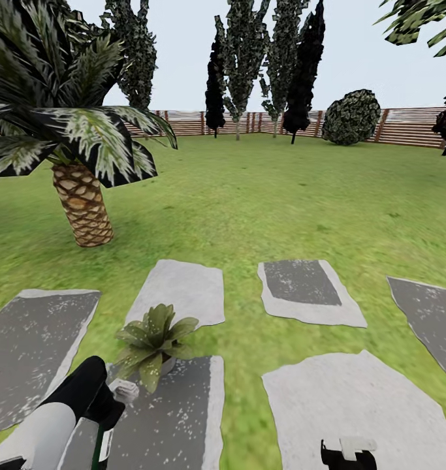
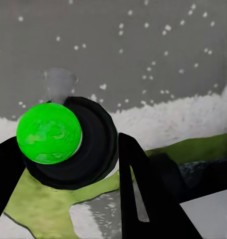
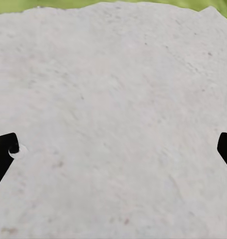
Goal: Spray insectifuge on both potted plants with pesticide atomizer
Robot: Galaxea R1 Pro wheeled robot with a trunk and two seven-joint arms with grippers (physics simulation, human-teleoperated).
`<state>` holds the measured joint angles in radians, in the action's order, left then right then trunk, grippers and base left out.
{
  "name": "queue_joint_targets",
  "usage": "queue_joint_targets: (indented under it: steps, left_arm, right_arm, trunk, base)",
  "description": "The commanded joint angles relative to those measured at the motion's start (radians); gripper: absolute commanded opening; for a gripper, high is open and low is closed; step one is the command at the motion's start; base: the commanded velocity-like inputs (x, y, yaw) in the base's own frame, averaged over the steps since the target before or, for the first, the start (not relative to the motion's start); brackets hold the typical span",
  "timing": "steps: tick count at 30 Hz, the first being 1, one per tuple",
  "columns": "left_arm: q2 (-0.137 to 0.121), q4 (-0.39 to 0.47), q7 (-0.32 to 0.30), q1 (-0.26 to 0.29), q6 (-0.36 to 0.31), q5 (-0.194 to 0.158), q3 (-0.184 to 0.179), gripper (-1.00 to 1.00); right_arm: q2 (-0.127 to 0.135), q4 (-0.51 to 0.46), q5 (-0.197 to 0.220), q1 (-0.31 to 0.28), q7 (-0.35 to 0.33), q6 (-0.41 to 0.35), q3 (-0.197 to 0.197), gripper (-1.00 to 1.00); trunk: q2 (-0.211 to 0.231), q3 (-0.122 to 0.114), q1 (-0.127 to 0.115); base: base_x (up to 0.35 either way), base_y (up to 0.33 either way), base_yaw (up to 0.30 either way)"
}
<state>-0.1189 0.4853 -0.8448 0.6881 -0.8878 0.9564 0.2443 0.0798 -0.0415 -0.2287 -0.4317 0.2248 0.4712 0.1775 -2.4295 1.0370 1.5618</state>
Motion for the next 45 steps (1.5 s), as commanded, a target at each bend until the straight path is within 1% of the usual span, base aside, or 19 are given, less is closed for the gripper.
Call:
queue_joint_targets:
  steps: [1,2,4,5,6,8,9,10,12,14,15,16,19,20,23,27,29,36,45]
  left_arm:
    - [0.002,0.002,-0.023,0.004,-0.002,0.014,0.005,-1.00]
    - [0.004,0.004,-0.057,0.009,-0.003,0.016,0.002,-1.00]
    - [0.001,0.007,-0.149,0.022,-0.005,0.021,-0.020,-1.00]
    - [-0.004,0.007,-0.209,0.047,-0.008,0.030,-0.049,-1.00]
    - [-0.008,0.007,-0.264,0.076,-0.011,0.043,-0.087,-1.00]
    - [-0.011,0.007,-0.338,0.122,-0.014,0.067,-0.140,-1.00]
    - [-0.011,0.007,-0.369,0.149,-0.015,0.079,-0.156,-1.00]
    - [-0.011,0.007,-0.387,0.178,-0.016,0.087,-0.164,-1.00]
    - [-0.011,0.007,-0.403,0.230,-0.030,0.096,-0.171,-1.00]
    - [-0.011,0.007,-0.410,0.263,-0.059,0.101,-0.174,-1.00]
    - [-0.011,0.003,-0.413,0.285,-0.072,0.110,-0.175,-1.00]
    - [-0.012,0.000,-0.414,0.296,-0.077,0.122,-0.175,-1.00]
    - [-0.013,-0.004,-0.419,0.305,-0.081,0.157,-0.175,-1.00]
    - [-0.013,-0.004,-0.426,0.306,-0.081,0.163,-0.175,-1.00]
    - [-0.014,-0.001,-0.479,0.307,-0.082,0.194,-0.176,-1.00]
    - [-0.015,0.006,-0.538,0.307,-0.082,0.273,-0.175,-1.00]
    - [-0.016,0.007,-0.548,0.307,-0.082,0.293,-0.174,-1.00]
    - [-0.013,0.007,-0.551,0.305,-0.083,0.301,-0.172,-1.00]
    - [-0.009,0.007,-0.553,0.304,-0.085,0.301,-0.170,-1.00]
  right_arm:
    - [0.000,0.001,-0.011,-0.001,0.004,0.003,0.008,1.00]
    - [0.000,0.001,-0.011,-0.001,0.004,0.003,0.008,1.00]
    - [0.000,0.000,-0.011,0.000,0.004,0.003,0.008,1.00]
    - [0.001,0.000,-0.011,0.000,0.004,0.003,0.008,1.00]
    - [0.001,0.000,-0.011,0.000,0.004,0.003,0.008,1.00]
    - [0.001,0.000,-0.011,0.000,0.004,0.003,0.008,1.00]
    - [0.002,0.000,-0.011,-0.001,0.004,0.003,0.008,1.00]
    - [0.003,0.000,-0.011,-0.001,0.003,0.003,0.008,1.00]
    - [0.005,0.001,-0.012,0.000,0.003,0.003,0.008,1.00]
    - [0.007,0.000,-0.012,-0.001,0.002,0.003,0.008,1.00]
    - [0.007,0.001,-0.012,0.000,0.002,0.003,0.007,1.00]
    - [0.007,0.001,-0.012,0.000,0.002,0.003,0.007,1.00]
    - [0.008,0.000,-0.012,0.000,0.002,0.003,0.007,1.00]
    - [0.008,0.000,-0.012,0.000,0.002,0.003,0.007,1.00]
    - [0.008,0.000,-0.012,-0.001,0.003,0.003,0.007,1.00]
    - [0.006,-0.001,-0.011,-0.001,0.004,0.003,0.008,1.00]
    - [0.005,-0.001,-0.011,-0.001,0.005,0.003,0.008,1.00]
    - [0.005,-0.001,-0.011,0.000,0.005,0.003,0.007,1.00]
    - [0.004,0.000,-0.011,0.000,0.004,0.003,0.007,1.00]
  trunk:
    - [0.000,0.001,0.000]
    - [0.000,0.001,0.000]
    - [0.000,0.001,0.000]
    - [0.000,0.001,0.000]
    - [0.000,0.001,0.000]
    - [0.000,0.001,0.000]
    - [0.000,0.001,0.000]
    - [0.000,0.001,0.000]
    - [0.000,0.001,0.000]
    - [0.000,0.001,0.000]
    - [0.000,0.001,0.000]
    - [0.000,0.001,0.000]
    - [0.000,0.001,0.000]
    - [0.000,0.001,0.000]
    - [0.000,0.001,0.000]
    - [0.000,0.001,0.000]
    - [0.000,0.001,0.000]
    - [0.000,0.001,0.000]
    - [0.000,0.001,0.000]
  base:
    - [0.000,0.000,0.002]
    - [0.000,0.000,0.000]
    - [0.000,0.000,0.000]
    - [0.000,0.000,0.000]
    - [0.000,0.000,0.000]
    - [0.000,0.000,0.000]
    - [0.000,0.000,0.000]
    - [0.000,0.000,0.000]
    - [0.000,0.000,0.000]
    - [0.000,0.000,0.000]
    - [0.000,0.000,0.000]
    - [0.000,0.000,0.000]
    - [0.000,0.000,0.000]
    - [0.000,0.000,0.000]
    - [0.000,0.000,0.000]
    - [0.000,0.000,0.063]
    - [0.000,0.000,0.237]
    - [0.000,-0.170,0.267]
    - [-0.107,-0.257,0.030]
